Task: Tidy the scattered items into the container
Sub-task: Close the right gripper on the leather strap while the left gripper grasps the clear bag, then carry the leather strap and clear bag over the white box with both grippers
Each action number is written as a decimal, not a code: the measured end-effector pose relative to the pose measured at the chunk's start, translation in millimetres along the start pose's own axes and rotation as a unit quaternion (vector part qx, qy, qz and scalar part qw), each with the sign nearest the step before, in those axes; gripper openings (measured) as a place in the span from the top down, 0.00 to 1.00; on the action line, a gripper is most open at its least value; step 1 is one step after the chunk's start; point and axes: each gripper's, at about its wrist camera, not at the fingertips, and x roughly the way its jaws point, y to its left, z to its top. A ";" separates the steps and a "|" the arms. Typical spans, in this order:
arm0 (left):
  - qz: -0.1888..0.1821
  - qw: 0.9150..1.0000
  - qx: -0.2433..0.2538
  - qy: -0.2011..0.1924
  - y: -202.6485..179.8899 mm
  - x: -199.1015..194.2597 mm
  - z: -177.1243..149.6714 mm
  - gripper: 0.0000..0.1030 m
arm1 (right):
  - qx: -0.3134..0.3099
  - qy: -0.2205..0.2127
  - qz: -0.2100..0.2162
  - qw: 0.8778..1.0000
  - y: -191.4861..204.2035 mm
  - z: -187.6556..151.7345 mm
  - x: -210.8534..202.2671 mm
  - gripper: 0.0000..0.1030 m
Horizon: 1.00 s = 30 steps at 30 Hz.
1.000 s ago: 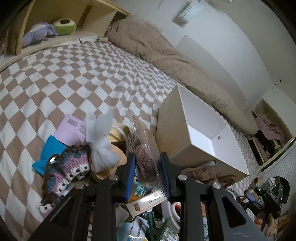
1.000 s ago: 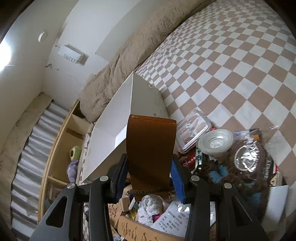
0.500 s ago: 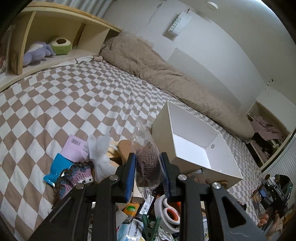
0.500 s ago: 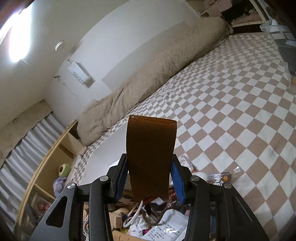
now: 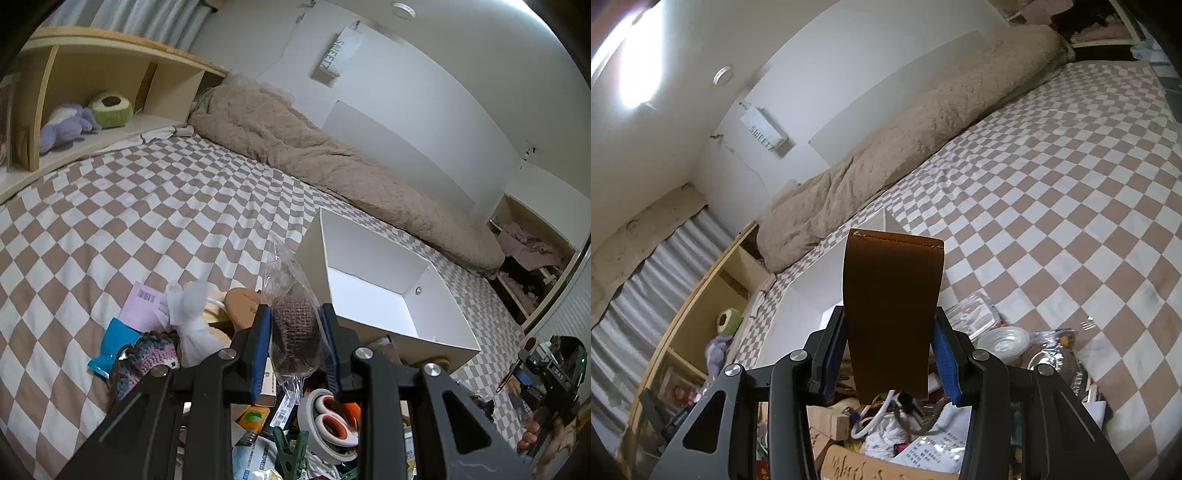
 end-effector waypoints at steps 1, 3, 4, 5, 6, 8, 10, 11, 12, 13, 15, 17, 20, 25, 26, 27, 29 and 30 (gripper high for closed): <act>-0.001 1.000 0.004 -0.001 -1.7 -0.8 -0.2 0.74 | -0.003 0.002 0.005 1.000 3.0 -0.7 0.3 0.56; -0.006 1.000 0.012 -0.003 -7.9 -2.8 -0.8 0.74 | -0.005 0.004 0.017 1.000 6.6 -2.3 -1.2 0.56; -0.009 1.000 0.016 -0.004 -10.5 -3.5 -0.9 0.74 | -0.005 0.005 0.025 1.000 8.0 -3.0 -1.8 0.56; -0.015 1.000 0.020 -0.005 -13.5 -4.5 -0.9 0.74 | -0.004 0.008 0.036 0.999 10.8 -3.7 -1.3 0.56; -0.025 0.999 0.026 -0.007 -17.4 -5.7 -1.0 0.74 | -0.005 0.012 0.047 0.999 14.1 -4.4 -0.5 0.56; -0.033 0.999 0.041 -0.014 -26.2 -9.0 -1.4 0.74 | -0.010 0.018 0.058 0.998 21.2 -6.1 -0.2 0.56; -0.032 0.997 0.061 -0.020 -36.9 -12.4 -2.9 0.74 | -0.019 0.023 0.068 0.997 30.6 -9.1 0.6 0.56; -0.034 0.997 0.070 -0.022 -42.4 -13.8 -3.9 0.74 | -0.023 0.026 0.074 0.997 35.4 -10.5 0.8 0.56; -0.034 0.996 0.079 -0.024 -47.5 -15.1 -5.1 0.74 | -0.027 0.030 0.080 0.996 39.4 -12.1 1.5 0.56; -0.034 0.995 0.086 -0.025 -51.7 -15.9 -5.9 0.74 | -0.031 0.034 0.085 0.995 43.0 -14.4 2.2 0.56; -0.037 0.994 0.104 -0.026 -61.7 -16.9 -9.2 0.74 | -0.043 0.042 0.098 0.993 53.5 -19.7 3.3 0.56; -0.045 0.992 0.117 -0.023 -70.3 -16.9 -12.9 0.74 | -0.058 0.049 0.105 0.992 65.1 -24.9 5.3 0.56; -0.052 0.990 0.128 -0.017 -80.4 -13.3 -14.6 0.74 | -0.078 0.059 0.111 0.989 77.7 -31.2 6.9 0.56; -0.063 0.989 0.134 -0.010 -93.9 -6.5 -12.8 0.74 | -0.112 0.076 0.110 0.985 100.0 -40.6 12.5 0.56; -0.065 0.988 0.137 -0.010 -96.9 -6.0 -11.9 0.74 | -0.116 0.077 0.110 0.984 101.0 -41.3 13.2 0.56; -0.068 0.988 0.140 -0.011 -100.0 -5.7 -10.5 0.74 | -0.121 0.079 0.109 0.983 104.2 -41.3 14.4 0.56; -0.073 0.987 0.145 -0.014 -105.7 -7.2 -8.0 0.74 | -0.133 0.078 0.108 0.982 112.2 -39.4 16.5 0.56; -0.076 0.986 0.147 -0.015 -108.4 -7.5 -6.7 0.74 | -0.138 0.077 0.108 0.982 115.7 -37.8 17.3 0.56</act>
